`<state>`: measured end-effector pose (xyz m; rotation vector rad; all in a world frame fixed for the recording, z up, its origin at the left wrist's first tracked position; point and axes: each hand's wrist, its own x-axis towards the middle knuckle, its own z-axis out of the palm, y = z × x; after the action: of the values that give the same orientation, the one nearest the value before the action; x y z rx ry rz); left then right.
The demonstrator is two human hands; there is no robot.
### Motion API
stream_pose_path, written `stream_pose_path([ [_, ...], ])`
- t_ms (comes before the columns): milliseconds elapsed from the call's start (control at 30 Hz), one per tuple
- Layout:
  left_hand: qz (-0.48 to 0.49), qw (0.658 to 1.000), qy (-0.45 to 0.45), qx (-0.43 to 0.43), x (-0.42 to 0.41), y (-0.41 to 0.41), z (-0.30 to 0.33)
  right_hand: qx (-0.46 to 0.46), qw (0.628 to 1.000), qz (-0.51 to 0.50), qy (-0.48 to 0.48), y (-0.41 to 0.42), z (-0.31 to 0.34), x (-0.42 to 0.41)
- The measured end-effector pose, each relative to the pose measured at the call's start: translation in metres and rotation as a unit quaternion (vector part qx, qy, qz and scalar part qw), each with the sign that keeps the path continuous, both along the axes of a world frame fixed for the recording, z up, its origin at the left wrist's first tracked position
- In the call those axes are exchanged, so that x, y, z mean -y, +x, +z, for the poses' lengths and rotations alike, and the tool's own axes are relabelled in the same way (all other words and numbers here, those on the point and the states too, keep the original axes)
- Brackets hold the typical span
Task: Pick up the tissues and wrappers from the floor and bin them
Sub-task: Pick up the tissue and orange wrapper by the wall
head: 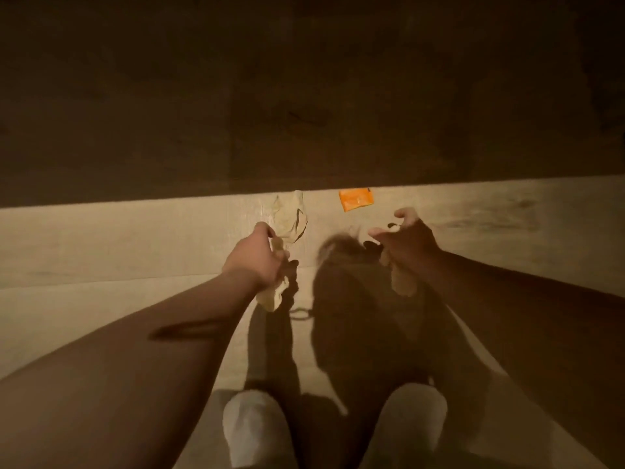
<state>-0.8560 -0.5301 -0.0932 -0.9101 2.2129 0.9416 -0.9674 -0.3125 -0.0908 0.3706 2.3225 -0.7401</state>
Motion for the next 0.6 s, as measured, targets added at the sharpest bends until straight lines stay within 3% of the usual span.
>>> stream_pose_path([
  [233,0.012,0.998,-0.031,-0.044,0.003,-0.021,-0.093,-0.054,0.978,0.178,0.09,-0.053,-0.101,0.023],
  [400,0.003,0.989,-0.086,-0.123,-0.003,-0.004,-0.114,-0.148,0.958,0.229,0.084,-0.05,-0.117,0.031],
  [500,-0.02,0.99,-0.105,-0.095,-0.011,0.007,-0.114,-0.167,0.955,0.234,0.076,-0.036,-0.122,0.028],
  [600,-0.013,0.997,-0.068,-0.034,-0.018,0.016,-0.11,-0.086,0.966,0.218,0.113,-0.02,-0.117,0.031],
])
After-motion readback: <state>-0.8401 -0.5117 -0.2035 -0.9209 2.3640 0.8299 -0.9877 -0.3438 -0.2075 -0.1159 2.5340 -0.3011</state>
